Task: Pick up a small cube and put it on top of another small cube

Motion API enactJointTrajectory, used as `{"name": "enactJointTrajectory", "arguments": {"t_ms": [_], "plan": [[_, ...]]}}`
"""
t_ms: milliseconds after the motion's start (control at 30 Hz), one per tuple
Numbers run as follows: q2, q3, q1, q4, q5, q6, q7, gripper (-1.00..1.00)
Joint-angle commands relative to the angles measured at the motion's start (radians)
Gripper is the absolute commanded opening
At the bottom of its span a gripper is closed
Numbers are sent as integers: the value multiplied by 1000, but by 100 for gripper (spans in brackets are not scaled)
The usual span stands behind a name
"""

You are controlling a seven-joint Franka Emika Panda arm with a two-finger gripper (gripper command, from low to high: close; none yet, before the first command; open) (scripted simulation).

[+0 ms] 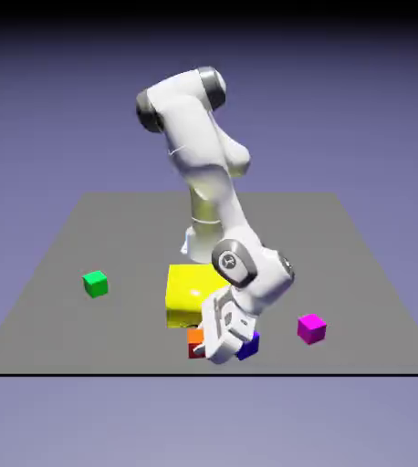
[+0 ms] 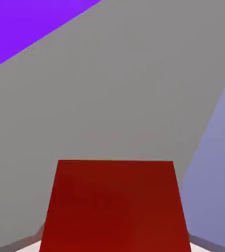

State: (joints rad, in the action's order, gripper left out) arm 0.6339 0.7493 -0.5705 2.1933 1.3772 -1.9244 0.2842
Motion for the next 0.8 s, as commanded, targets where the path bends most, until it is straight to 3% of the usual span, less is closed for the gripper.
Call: {"name": "enactJointTrajectory", "arguments": {"t_ms": [0, 400, 667, 700, 767], "plan": [[2, 36, -29, 2, 9, 19, 1, -100], [-384, 6, 256, 259, -71, -248, -149, -100], [-202, -102, 272, 201, 134, -239, -46, -100], [-202, -102, 272, 201, 134, -239, -46, 100], [-238, -81, 269, 212, 94, -241, -66, 100]]}}
